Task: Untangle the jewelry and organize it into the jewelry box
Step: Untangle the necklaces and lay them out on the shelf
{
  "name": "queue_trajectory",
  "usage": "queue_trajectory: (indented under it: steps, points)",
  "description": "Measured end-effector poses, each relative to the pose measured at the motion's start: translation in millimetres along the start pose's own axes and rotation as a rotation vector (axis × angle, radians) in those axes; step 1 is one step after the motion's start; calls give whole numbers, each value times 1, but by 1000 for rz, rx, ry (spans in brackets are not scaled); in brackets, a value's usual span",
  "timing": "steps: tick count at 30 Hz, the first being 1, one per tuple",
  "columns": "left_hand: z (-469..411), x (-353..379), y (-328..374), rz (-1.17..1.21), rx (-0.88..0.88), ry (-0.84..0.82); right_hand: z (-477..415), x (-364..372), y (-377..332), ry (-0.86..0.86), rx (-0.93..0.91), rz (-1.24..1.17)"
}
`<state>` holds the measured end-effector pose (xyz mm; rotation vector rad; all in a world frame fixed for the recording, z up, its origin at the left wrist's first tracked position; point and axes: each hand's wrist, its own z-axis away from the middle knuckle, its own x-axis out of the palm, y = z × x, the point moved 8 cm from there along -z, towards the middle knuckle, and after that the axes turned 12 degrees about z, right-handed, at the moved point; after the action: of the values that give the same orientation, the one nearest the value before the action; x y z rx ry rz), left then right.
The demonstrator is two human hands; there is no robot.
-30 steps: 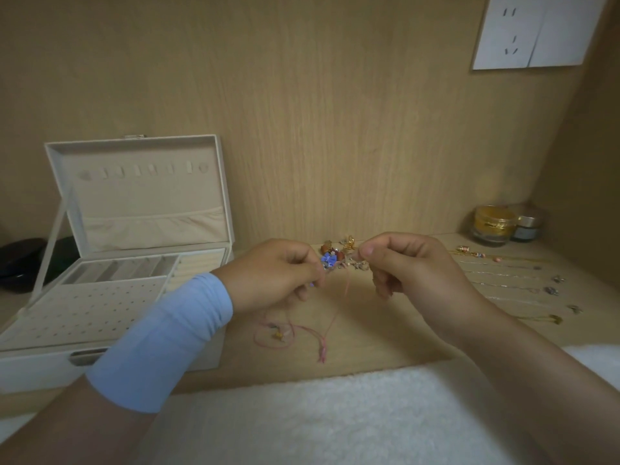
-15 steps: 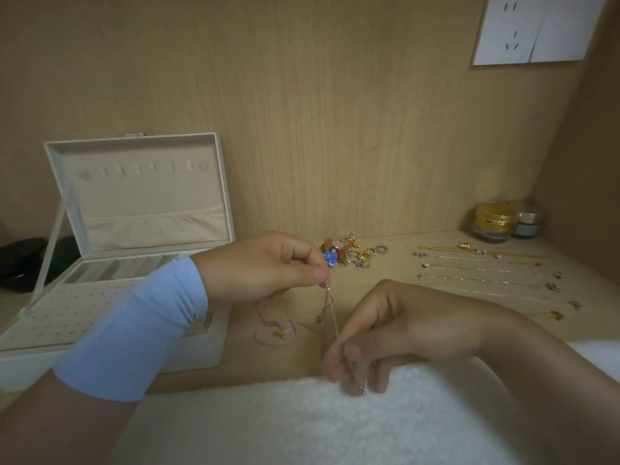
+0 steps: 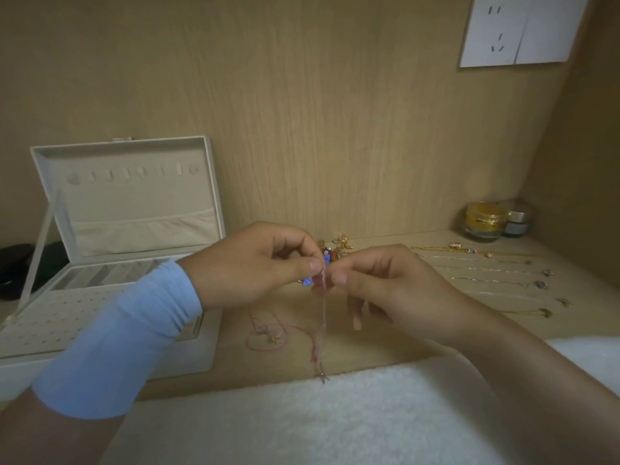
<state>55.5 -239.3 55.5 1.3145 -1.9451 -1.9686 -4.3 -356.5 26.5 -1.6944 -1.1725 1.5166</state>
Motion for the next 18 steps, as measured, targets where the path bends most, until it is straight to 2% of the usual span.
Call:
queue_trajectory:
  steps: [3,10,18]
  points:
    - [0,0,2,16,23,22,0,4,0,-21,3,-41]
    - [1,0,3,4,5,30,-3,-2,5,65,9,-130]
    - [1,0,-3,1,-1,-6,-7,-2,17,9,54,-119]
